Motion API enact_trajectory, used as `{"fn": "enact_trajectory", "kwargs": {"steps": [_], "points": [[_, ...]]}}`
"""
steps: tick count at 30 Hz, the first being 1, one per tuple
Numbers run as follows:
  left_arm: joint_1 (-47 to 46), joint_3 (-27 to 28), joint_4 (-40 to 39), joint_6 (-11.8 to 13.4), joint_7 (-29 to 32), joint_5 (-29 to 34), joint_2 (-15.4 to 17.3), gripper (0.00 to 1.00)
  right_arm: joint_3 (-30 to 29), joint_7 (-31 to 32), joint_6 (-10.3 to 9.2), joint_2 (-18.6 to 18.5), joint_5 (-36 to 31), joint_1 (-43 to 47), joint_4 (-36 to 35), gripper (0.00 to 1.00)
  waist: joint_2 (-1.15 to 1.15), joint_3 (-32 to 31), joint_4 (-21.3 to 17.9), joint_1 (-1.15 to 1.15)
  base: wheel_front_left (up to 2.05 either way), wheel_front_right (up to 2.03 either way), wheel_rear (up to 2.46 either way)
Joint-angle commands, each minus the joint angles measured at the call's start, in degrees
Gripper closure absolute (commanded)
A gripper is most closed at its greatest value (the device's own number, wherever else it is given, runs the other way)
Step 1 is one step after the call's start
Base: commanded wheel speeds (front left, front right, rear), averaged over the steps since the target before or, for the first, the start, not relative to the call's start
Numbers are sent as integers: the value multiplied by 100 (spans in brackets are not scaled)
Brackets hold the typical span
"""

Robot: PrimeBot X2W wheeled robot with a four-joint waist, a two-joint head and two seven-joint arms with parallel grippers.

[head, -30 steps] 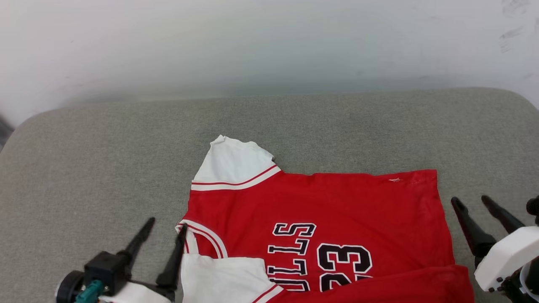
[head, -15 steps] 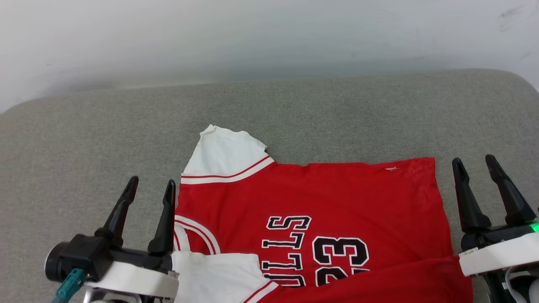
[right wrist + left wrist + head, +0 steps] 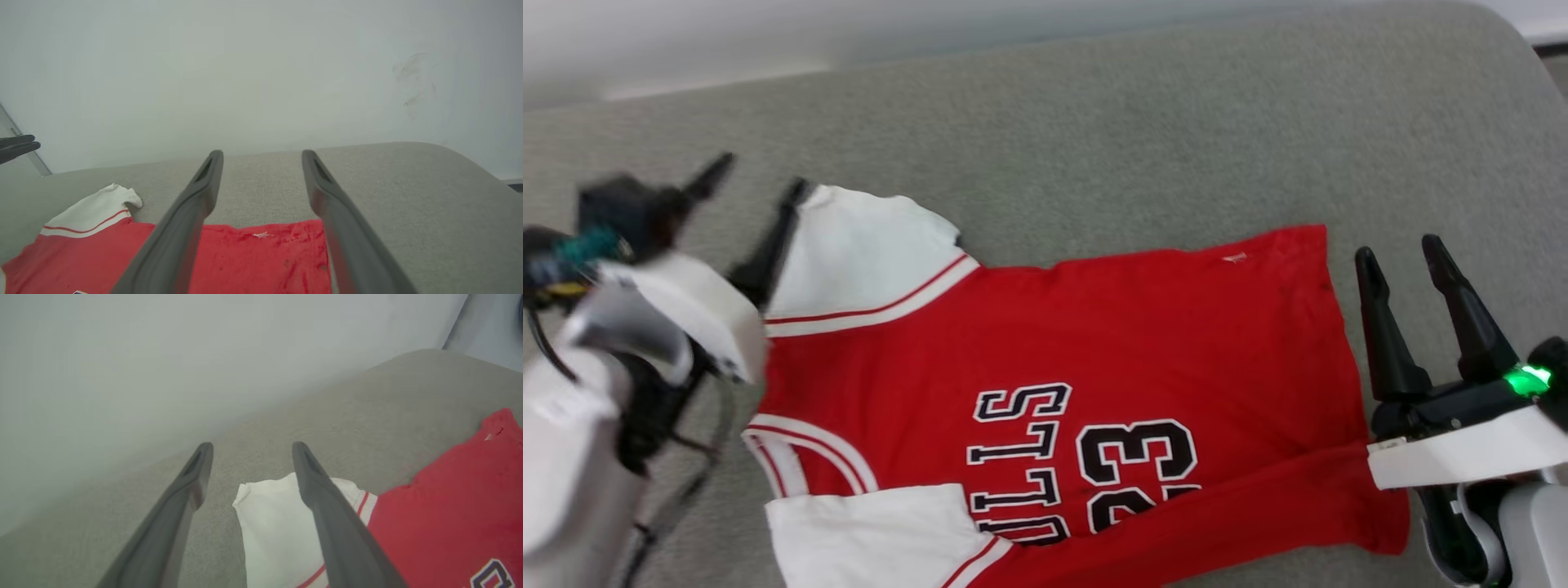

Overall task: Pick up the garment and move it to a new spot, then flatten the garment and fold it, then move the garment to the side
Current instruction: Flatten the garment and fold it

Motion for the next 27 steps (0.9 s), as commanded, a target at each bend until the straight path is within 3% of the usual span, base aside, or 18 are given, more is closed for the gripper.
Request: {"fn": "enact_trajectory", "kwargs": {"steps": [1, 9, 13, 18, 25, 26, 27], "points": [[-396, -49, 201, -59, 471, -217, 215, 0, 42, -82, -2, 81, 29, -140, 56, 0, 0, 382, -375, -1, 0, 0, 0], [-1628, -426, 808, -117, 3196, -1603, 1015, 0, 235, -293, -2, 169, 5, -362, 394, 0, 0, 902, -779, -1, 0, 0, 0], [-1921, -468, 978, -95, 4147, -1971, 1240, 0, 289, -361, -2, 243, 74, -479, 513, 0, 0, 1111, -937, -1, 0, 0, 0], [-2090, -479, 1103, 164, 4816, -2135, 1351, 0, 421, -426, -2, 257, 92, -628, 646, 0, 0, 1297, -1089, -1, 0, 0, 0], [-2000, -595, 1245, 350, 4963, -1997, 1382, 0, 463, -459, -2, 189, 69, -720, 803, 0, 0, 1380, -1203, -1, 0, 0, 0], [-1941, -601, 1275, 374, 4992, -2024, 1348, 27, 466, -462, -2, 180, 67, -728, 811, 0, 0, 1372, -1212, -1, 0, 0, 0], [-1897, -607, 1301, 393, 5002, -2057, 1318, 85, 464, -466, -2, 175, 68, -732, 822, 0, 0, 1358, -1217, -1, 0, 0, 0]]}}
